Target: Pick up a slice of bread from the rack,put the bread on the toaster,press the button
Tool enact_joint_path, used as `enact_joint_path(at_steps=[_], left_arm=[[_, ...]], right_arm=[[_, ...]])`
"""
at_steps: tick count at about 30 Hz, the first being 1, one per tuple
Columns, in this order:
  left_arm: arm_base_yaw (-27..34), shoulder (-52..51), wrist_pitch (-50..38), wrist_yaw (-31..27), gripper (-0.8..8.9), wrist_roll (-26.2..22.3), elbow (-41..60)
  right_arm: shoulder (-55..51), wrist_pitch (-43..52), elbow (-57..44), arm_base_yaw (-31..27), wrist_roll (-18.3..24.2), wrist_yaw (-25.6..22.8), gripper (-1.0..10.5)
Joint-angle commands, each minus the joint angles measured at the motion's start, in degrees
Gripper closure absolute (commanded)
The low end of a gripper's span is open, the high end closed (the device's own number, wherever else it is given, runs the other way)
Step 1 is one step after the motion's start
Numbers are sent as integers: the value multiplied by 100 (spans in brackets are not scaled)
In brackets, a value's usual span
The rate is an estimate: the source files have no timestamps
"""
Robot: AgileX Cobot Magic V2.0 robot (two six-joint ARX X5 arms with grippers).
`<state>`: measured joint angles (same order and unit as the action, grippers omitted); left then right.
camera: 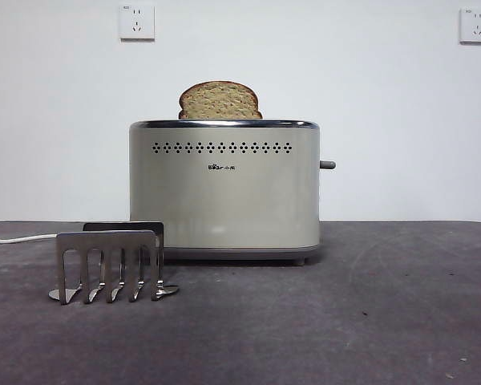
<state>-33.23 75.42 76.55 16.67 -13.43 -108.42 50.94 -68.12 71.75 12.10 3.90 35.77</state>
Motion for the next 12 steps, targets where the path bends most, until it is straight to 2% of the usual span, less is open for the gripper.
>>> enact_joint_path(at_steps=[1, 5, 8, 12], left_arm=[[24, -7, 247, -28, 817, 13, 31], [341, -310, -232, -72, 817, -334, 39], [938, -728, -1167, 109, 817, -348, 46], [1818, -1300, -1753, 304, 817, -332, 55]], right_arm=[[4, 9, -31, 7, 50, -13, 946], [4, 9, -31, 7, 50, -13, 946], [4, 9, -31, 7, 50, -13, 946], [4, 9, -31, 7, 50, -15, 946]])
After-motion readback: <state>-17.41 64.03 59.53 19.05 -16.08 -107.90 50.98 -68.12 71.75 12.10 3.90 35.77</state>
